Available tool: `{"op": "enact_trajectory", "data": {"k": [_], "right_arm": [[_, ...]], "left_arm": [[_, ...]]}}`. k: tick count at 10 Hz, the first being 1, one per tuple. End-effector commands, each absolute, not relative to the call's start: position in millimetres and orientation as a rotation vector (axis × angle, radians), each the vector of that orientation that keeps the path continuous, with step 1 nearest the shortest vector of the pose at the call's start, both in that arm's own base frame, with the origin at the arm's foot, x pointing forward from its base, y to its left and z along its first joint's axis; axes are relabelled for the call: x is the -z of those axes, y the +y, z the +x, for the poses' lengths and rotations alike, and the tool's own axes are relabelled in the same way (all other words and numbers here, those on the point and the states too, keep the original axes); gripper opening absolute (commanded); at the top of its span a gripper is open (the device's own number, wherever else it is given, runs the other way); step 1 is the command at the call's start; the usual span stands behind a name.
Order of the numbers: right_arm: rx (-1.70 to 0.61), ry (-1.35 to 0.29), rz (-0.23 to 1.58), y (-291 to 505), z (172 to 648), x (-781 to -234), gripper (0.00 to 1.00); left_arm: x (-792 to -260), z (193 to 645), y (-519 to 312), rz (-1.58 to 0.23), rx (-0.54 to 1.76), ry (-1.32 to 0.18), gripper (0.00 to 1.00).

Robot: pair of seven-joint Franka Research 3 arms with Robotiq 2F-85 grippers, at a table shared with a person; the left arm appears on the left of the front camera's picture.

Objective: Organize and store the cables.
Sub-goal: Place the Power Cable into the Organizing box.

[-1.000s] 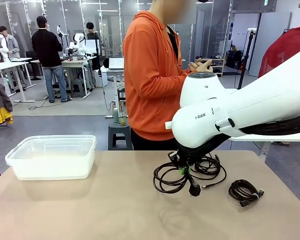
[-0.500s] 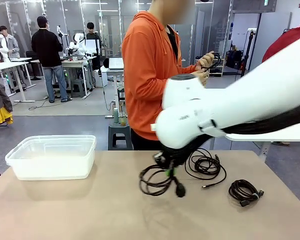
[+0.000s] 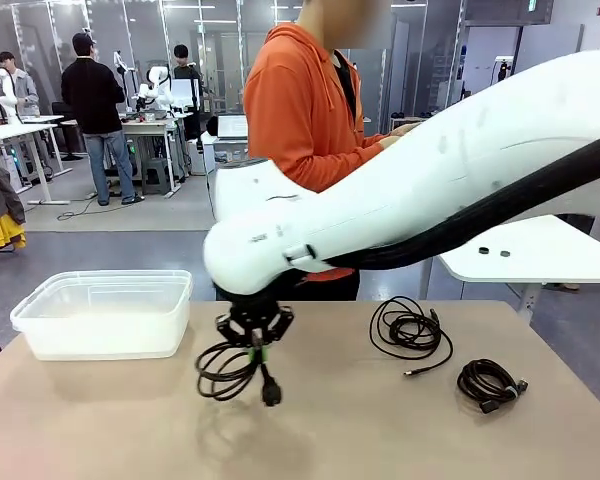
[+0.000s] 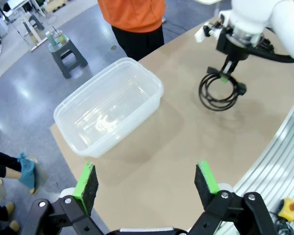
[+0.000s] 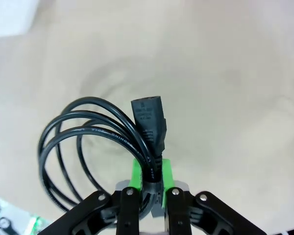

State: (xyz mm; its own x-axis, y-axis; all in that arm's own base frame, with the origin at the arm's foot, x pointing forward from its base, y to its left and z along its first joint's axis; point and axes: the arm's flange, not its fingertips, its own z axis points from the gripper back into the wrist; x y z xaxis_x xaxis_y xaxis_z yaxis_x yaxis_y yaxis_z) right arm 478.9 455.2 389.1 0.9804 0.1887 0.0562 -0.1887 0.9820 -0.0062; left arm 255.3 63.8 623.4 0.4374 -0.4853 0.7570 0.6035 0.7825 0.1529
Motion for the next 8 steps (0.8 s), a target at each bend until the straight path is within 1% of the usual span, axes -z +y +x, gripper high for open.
{"op": "enact_trajectory", "data": {"k": [1,3,5,8], "right_arm": [[-0.118,-0.079,0.025,484.8,493.2,-381.3,0.19],[-0.122,-0.073,0.066,496.5,489.1,-367.7,0.19],[-0.128,-0.051,0.071,500.7,487.1,-355.4,0.19],[-0.115,-0.036,0.106,493.2,481.8,-342.1,0.19]], "left_arm": [[-623.5,255.2,64.9,-0.141,0.690,-0.890,1.00],[-623.5,255.2,64.9,-0.141,0.690,-0.890,1.00],[-623.5,255.2,64.9,-0.141,0.690,-0.890,1.00],[-623.5,255.2,64.9,-0.141,0.690,-0.890,1.00]]}}
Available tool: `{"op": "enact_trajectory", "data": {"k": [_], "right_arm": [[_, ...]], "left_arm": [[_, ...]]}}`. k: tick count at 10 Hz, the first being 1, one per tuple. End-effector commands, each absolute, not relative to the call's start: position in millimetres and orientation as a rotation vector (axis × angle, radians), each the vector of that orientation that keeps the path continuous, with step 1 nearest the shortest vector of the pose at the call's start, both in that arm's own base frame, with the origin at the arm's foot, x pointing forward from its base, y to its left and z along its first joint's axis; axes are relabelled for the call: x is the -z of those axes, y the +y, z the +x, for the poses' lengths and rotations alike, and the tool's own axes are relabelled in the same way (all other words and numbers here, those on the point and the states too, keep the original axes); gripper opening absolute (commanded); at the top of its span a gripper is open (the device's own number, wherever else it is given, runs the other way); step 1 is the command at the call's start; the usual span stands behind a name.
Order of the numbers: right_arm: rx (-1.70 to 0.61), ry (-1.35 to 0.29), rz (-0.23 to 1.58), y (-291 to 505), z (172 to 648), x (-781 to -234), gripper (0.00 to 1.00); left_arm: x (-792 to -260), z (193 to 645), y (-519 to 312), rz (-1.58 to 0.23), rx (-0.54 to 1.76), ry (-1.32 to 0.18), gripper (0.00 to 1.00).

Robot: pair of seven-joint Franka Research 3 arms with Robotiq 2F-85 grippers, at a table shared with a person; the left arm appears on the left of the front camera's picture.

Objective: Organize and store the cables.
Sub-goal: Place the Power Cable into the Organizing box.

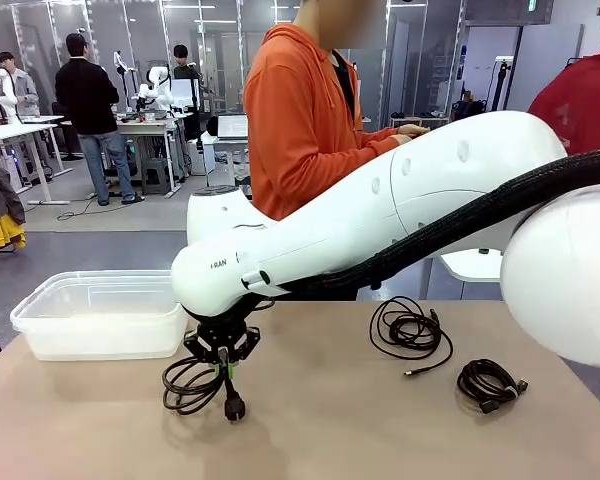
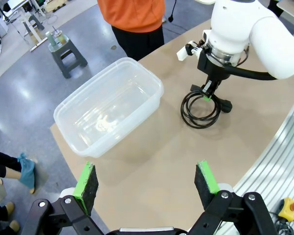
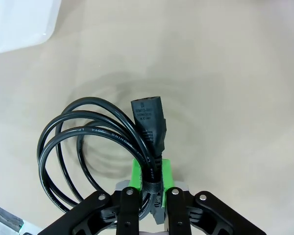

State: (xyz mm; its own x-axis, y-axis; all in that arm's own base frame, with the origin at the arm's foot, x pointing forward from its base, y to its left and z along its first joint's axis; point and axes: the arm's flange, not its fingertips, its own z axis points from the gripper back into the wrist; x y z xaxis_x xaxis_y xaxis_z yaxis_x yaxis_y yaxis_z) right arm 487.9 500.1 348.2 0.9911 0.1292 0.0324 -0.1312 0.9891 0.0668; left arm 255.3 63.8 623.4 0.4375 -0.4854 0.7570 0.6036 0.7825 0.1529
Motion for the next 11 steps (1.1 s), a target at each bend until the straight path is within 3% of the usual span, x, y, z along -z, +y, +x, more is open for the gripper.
{"op": "enact_trajectory", "data": {"k": [1,2,3,4,5,6,7,8,11], "right_arm": [[-0.111,-0.036,0.109,491.4,480.4,-340.8,0.19],[-0.110,-0.034,0.110,490.0,480.2,-340.3,0.19],[-0.109,-0.033,0.112,489.4,479.8,-339.4,0.27],[-0.111,-0.045,0.105,489.6,479.3,-341.2,0.45],[-0.109,-0.052,0.103,490.1,478.2,-343.6,0.54],[-0.105,-0.055,0.103,489.9,477.7,-344.6,0.72],[-0.100,-0.053,0.102,488.8,477.5,-344.2,0.82],[-0.096,-0.056,0.102,486.6,476.7,-345.8,1.00],[-0.138,-0.064,0.139,463.6,475.8,-364.4,0.97]], "left_arm": [[-623.5,255.2,64.9,-0.141,0.690,-0.890,1.00],[-623.5,255.2,64.9,-0.141,0.690,-0.890,1.00],[-623.5,255.2,64.9,-0.141,0.690,-0.890,1.00],[-623.5,255.2,64.9,-0.141,0.690,-0.890,1.00],[-623.5,255.2,64.9,-0.141,0.690,-0.890,1.00],[-623.5,255.2,64.9,-0.141,0.690,-0.890,1.00],[-623.5,255.2,64.9,-0.141,0.690,-0.890,1.00],[-623.5,255.2,64.9,-0.141,0.690,-0.890,1.00],[-623.5,255.2,64.9,-0.141,0.690,-0.890,1.00]]}}
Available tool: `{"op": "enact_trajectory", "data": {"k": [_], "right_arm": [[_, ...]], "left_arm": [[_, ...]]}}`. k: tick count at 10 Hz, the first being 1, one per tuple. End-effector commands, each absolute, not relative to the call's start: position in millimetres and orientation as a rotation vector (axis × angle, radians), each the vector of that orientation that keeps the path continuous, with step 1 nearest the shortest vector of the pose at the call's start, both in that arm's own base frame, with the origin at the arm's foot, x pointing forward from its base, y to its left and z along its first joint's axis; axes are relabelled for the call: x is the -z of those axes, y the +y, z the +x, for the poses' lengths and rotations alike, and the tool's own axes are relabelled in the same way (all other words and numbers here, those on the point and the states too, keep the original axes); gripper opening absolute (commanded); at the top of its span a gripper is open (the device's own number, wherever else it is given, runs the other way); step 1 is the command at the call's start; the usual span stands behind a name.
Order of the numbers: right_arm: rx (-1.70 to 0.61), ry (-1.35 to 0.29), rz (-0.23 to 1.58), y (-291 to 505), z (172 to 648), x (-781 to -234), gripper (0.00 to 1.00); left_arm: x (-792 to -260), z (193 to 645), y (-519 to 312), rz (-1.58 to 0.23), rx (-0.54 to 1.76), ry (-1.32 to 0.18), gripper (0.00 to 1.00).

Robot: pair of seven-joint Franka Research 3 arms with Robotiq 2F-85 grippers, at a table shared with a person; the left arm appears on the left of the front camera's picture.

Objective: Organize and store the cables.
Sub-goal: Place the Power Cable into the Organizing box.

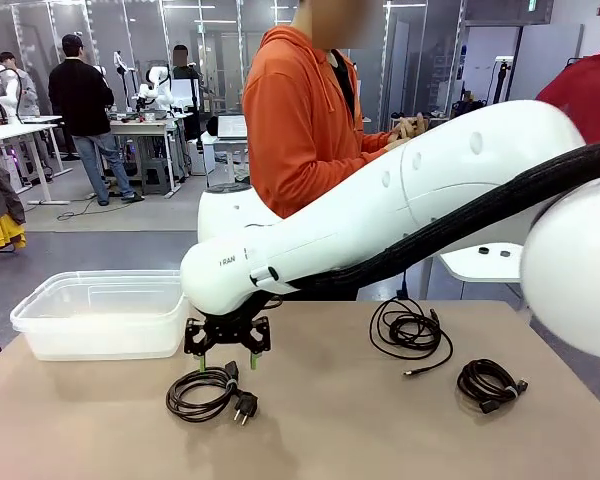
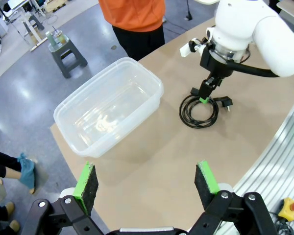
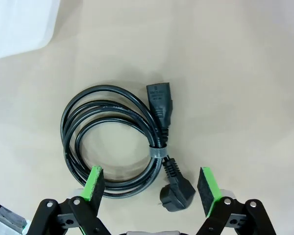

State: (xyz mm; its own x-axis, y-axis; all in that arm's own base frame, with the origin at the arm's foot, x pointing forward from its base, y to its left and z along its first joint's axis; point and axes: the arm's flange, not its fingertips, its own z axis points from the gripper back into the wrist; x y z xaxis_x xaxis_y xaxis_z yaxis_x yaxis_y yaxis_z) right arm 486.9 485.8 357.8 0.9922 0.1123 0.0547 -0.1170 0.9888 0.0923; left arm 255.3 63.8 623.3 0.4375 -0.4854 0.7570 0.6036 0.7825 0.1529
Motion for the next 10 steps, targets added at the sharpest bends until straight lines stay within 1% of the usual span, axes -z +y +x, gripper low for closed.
{"op": "enact_trajectory", "data": {"k": [1,2,3,4,5,6,7,8,10], "right_arm": [[-0.207,-0.096,0.166,439.3,473.0,-383.4,1.00],[-0.309,-0.088,0.200,411.9,468.3,-401.7,1.00],[-0.391,-0.124,0.121,380.6,462.4,-417.2,1.00],[-0.481,-0.181,0.148,348.8,450.5,-439.8,1.00],[-0.466,-0.217,0.157,306.2,437.0,-462.6,1.00],[-0.431,-0.254,0.184,268.4,424.0,-473.7,1.00],[-0.396,-0.272,0.169,233.2,408.0,-476.4,1.00],[-0.407,-0.326,0.195,204.5,390.6,-475.4,1.00],[-0.351,-0.374,0.201,152.7,355.1,-477.2,1.00]], "left_arm": [[-623.5,255.2,64.9,-0.141,0.690,-0.890,1.00],[-623.5,255.2,64.9,-0.141,0.690,-0.890,1.00],[-623.5,255.2,64.9,-0.141,0.690,-0.890,1.00],[-623.5,255.2,64.9,-0.141,0.690,-0.890,1.00],[-623.5,255.2,64.9,-0.141,0.690,-0.890,1.00],[-623.5,255.2,64.9,-0.141,0.690,-0.890,1.00],[-623.5,255.2,64.9,-0.141,0.690,-0.890,1.00],[-623.5,255.2,64.9,-0.141,0.690,-0.890,1.00],[-623.5,255.2,64.9,-0.141,0.690,-0.890,1.00]]}}
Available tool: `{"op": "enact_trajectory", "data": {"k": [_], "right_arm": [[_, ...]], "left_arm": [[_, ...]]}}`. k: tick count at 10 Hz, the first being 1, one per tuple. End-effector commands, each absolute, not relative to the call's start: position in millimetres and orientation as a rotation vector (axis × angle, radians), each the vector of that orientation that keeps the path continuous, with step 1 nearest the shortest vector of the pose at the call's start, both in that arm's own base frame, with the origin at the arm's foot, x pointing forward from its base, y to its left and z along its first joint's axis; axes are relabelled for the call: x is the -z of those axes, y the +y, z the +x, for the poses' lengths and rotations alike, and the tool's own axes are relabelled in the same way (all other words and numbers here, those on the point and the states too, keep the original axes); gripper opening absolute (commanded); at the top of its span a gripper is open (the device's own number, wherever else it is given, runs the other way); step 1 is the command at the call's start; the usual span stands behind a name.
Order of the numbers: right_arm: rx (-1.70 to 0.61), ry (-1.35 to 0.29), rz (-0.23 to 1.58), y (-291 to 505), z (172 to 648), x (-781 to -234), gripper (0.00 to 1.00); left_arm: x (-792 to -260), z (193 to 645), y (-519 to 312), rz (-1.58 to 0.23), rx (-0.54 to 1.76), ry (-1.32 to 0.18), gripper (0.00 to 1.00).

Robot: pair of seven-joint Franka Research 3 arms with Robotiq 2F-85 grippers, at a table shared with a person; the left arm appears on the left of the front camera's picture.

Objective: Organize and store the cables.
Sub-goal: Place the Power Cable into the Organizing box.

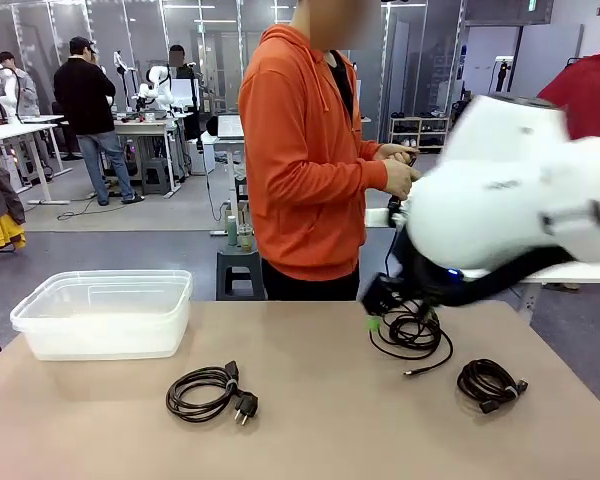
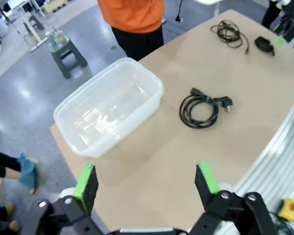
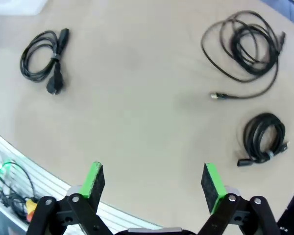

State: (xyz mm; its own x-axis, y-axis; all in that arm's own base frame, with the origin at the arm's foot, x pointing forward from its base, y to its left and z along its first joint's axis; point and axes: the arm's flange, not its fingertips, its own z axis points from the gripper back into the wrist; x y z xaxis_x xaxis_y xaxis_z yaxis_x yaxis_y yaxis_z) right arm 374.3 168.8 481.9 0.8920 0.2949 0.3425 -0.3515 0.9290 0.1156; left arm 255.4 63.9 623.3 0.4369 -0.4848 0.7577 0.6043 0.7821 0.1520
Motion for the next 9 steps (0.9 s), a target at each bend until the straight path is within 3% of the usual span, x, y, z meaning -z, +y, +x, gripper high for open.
{"op": "enact_trajectory", "data": {"k": [1,4,6,7,9], "right_arm": [[-0.378,-0.358,0.176,130.6,337.8,-476.8,1.00],[-0.482,-0.398,0.121,95.7,289.1,-476.6,1.00],[-0.477,-0.459,0.193,104.2,300.9,-456.8,1.00],[-0.454,-0.395,0.137,111.5,323.2,-513.2,1.00],[-0.454,-0.395,0.137,111.5,323.2,-513.2,1.00]], "left_arm": [[-623.5,255.2,64.9,-0.141,0.690,-0.890,1.00],[-623.5,255.2,64.9,-0.141,0.690,-0.890,1.00],[-623.5,255.2,64.9,-0.141,0.690,-0.890,1.00],[-623.5,255.2,64.9,-0.141,0.690,-0.890,1.00],[-623.3,255.4,63.9,-0.150,0.681,-0.890,1.00]]}}
